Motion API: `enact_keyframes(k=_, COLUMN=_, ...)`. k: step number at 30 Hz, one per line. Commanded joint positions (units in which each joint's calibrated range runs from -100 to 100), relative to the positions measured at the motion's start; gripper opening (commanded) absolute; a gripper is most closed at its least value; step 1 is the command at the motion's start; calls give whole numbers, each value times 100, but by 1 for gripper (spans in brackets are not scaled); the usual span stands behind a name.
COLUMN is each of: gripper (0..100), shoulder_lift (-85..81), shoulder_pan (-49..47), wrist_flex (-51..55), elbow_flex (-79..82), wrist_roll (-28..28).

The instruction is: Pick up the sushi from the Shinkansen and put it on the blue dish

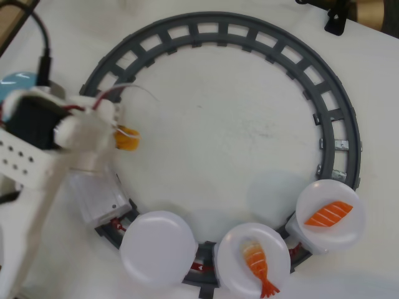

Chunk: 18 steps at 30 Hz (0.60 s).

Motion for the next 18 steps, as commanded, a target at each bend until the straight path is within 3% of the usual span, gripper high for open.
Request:
enact_keyframes(k=1, gripper=3, shoulder_lift=-40, shoulder_pan=-1123, wrist_flex=49, elbow_flex=-306, wrist_roll=-35)
enact_keyframes(k=9, gripper=3, shoulder_lift=-15, shoulder_pan=-2919, wrist_flex=-647, elbow_flex=-216, wrist_roll=-41)
enact_keyframes(k=18, gripper=3, shoulder_lift=1013, shoulder_pan=-3209, wrist_flex=-1751, elbow_flex=496, wrist_roll=-35)
